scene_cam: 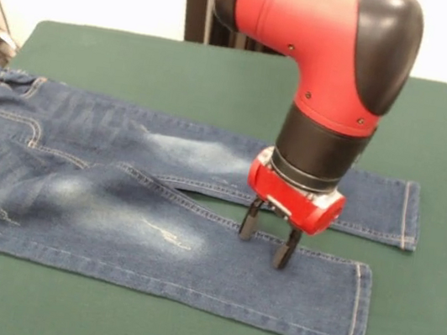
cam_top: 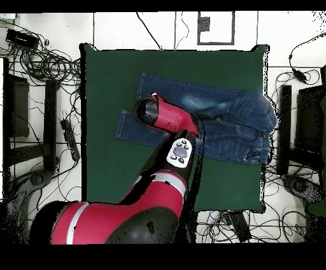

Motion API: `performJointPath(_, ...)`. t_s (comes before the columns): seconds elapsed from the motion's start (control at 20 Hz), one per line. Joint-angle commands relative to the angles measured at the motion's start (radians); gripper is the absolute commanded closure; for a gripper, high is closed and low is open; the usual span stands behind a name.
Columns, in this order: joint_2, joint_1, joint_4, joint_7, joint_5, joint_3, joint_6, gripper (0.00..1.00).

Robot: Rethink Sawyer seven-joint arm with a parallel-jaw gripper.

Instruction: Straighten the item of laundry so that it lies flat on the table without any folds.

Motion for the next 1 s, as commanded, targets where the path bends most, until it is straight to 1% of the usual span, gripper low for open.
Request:
performJointPath(0.05,0.01,-0.072,-0.019,0.068,-0.026,0.157,-0.022,0.0)
performJointPath(0.15,0.031,-0.109,-0.049,0.027,-0.05,0.177,-0.039,0.0)
performJointPath(0.35,0.083,-0.139,-0.112,0.002,-0.075,0.208,-0.055,0.0)
performJointPath(0.55,0.138,-0.173,-0.187,-0.036,-0.103,0.248,-0.023,0.0)
performJointPath(0.7,0.159,-0.218,-0.201,-0.07,-0.124,0.327,-0.001,0.0)
performJointPath(0.8,0.147,-0.254,-0.183,-0.103,-0.124,0.393,0.074,0.0)
performJointPath(1.0,0.106,-0.294,-0.115,-0.116,-0.119,0.478,0.205,0.0)
